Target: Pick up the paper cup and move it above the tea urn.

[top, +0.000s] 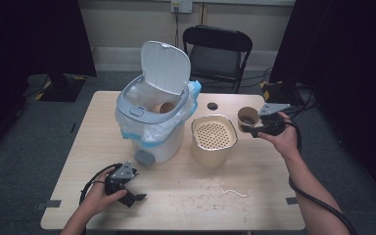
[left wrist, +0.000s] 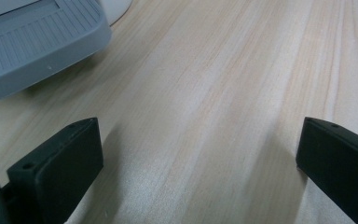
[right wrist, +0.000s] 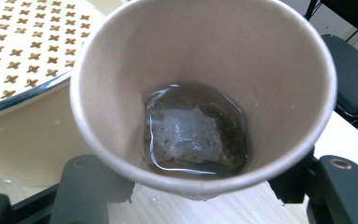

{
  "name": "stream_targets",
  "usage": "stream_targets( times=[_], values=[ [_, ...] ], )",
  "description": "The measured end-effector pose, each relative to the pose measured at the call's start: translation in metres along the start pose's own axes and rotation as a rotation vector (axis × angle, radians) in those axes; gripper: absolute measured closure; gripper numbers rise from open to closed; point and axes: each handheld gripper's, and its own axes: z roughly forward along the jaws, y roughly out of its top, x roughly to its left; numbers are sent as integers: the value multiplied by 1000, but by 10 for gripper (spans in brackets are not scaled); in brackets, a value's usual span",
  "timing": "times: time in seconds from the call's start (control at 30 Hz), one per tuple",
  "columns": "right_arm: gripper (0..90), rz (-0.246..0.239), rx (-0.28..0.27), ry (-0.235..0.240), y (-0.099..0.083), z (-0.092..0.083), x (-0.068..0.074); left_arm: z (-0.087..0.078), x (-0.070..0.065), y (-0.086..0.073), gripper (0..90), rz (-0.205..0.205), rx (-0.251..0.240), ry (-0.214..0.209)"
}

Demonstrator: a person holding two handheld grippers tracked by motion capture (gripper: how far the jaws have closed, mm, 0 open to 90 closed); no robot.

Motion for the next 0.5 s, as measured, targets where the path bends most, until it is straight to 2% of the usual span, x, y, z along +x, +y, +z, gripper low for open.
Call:
stream_targets(
  times=[0.3,0.5],
  values=[
    [372,-26,-6,-34,12,5,-5,0,0,0,0,0,-5,-3],
    [372,-83,-34,-57,25,6,-6,0,0,0,0,0,-5,-3]
  ],
)
